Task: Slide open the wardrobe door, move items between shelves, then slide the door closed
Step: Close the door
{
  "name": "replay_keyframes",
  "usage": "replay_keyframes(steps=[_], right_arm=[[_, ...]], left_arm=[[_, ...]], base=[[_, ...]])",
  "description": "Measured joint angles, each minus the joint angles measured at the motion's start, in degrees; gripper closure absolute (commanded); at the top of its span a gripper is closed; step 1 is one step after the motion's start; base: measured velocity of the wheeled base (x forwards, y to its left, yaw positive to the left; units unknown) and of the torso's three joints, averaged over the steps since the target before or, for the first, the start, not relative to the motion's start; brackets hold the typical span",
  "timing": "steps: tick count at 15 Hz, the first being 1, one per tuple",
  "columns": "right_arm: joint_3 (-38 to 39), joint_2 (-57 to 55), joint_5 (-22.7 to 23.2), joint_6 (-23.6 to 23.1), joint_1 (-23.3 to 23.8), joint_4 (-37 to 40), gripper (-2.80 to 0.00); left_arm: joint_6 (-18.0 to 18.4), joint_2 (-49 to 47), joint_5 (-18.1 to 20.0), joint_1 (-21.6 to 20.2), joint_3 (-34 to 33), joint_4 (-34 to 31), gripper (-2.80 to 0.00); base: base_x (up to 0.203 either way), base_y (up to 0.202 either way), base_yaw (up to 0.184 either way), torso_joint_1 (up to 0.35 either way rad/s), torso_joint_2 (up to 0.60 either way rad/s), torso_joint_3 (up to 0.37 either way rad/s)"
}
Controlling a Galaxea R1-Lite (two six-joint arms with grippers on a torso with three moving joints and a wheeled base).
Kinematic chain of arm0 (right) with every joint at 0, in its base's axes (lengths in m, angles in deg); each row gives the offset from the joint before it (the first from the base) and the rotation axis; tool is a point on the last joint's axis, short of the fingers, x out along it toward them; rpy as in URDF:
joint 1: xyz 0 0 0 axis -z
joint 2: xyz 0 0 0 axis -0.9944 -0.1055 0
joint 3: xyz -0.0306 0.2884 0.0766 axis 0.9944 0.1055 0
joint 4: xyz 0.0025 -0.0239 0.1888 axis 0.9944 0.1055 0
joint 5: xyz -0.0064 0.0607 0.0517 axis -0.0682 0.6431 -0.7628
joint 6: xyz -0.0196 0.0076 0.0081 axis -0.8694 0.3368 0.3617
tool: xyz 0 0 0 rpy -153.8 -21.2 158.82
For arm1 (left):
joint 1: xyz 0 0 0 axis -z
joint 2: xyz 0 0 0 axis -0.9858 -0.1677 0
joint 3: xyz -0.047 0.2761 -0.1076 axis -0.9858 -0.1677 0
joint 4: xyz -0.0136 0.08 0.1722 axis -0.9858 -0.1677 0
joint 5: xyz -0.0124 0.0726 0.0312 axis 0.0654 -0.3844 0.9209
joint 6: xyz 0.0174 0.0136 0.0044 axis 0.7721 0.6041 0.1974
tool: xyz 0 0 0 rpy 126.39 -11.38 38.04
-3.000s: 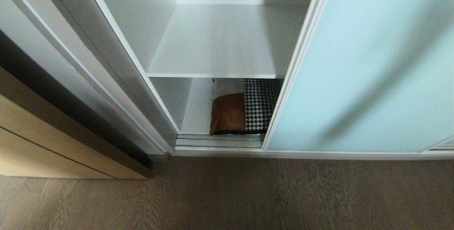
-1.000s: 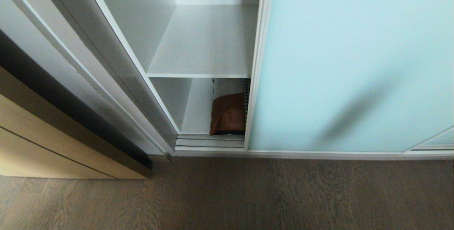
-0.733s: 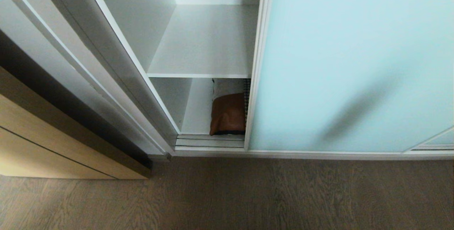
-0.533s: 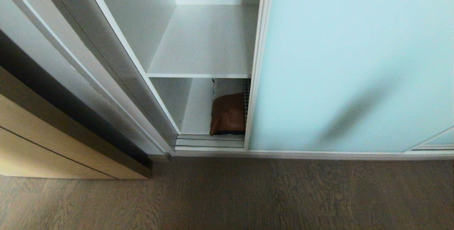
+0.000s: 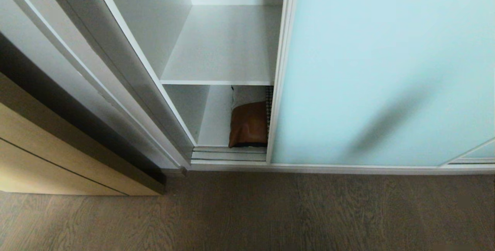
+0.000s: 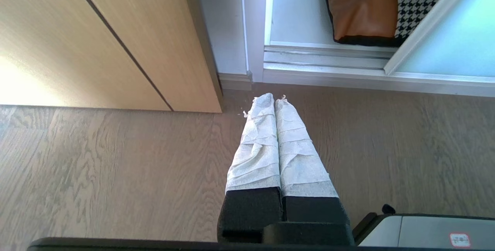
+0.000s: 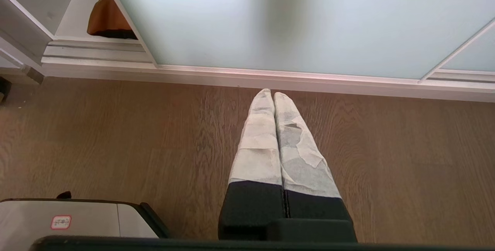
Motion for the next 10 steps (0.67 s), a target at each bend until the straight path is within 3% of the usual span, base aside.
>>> replay_keyframes(steps=[5,10], right_arm=[[0.0,0.0,0.0,0.0,0.0,0.0,0.0],[0.0,0.0,0.0,0.0,0.0,0.0,0.0]], left_arm=[[1.3,0.0,-0.5,0.0,2.1,0.2,0.0],[-1.1,-7.2,-0.1,0.0,22.4,-5.0,0.0]], base=[[0.0,0.0,0.0,0.0,0.0,0.0],[0.0,0.0,0.0,0.0,0.0,0.0]])
